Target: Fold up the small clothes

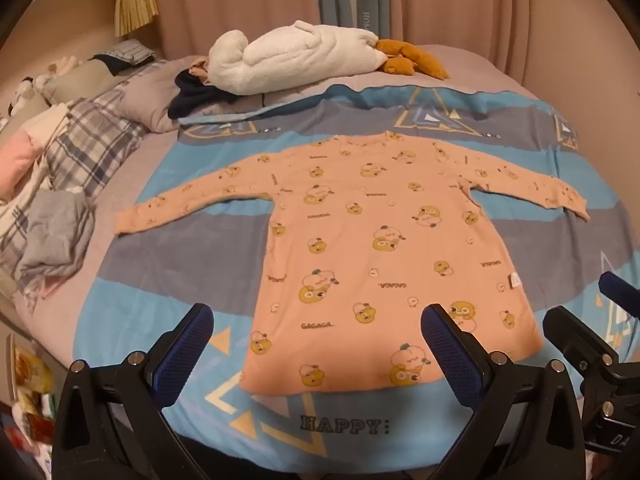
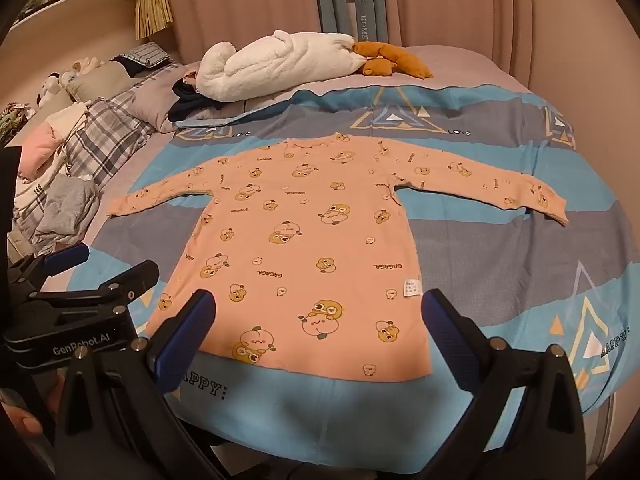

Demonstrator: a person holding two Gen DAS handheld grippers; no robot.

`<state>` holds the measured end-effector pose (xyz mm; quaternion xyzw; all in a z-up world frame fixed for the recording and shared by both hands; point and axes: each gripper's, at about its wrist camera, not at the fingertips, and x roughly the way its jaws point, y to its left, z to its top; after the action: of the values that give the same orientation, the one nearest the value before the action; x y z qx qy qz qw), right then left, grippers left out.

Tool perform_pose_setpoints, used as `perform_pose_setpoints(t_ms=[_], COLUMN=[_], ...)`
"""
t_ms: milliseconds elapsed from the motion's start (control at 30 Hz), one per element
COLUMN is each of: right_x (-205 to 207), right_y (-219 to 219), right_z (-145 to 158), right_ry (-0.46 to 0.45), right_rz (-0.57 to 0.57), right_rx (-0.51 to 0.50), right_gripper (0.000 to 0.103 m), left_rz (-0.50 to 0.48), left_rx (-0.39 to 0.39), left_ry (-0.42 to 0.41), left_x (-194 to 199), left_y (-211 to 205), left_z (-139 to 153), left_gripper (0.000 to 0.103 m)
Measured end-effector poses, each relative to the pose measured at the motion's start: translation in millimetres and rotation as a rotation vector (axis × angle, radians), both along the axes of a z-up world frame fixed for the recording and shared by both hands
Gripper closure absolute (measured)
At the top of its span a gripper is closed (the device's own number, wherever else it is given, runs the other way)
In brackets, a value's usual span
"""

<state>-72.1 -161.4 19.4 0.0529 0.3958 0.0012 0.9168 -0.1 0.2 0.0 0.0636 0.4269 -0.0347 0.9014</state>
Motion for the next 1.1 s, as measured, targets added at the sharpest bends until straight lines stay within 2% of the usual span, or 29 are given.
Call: perform_pose_setpoints(t_ms=[1100], right_x=[3], right_y=[2], right_z=[2], right_ry=[0.001], right_rz=[0.007], right_rx=[-0.008], right_gripper=[0.0], left_rz=[-0.019], left_rx=[-0.003], left_ry=[-0.001], left_x=[1], left_y=[-9], left_z=[4], left_gripper=[0.0])
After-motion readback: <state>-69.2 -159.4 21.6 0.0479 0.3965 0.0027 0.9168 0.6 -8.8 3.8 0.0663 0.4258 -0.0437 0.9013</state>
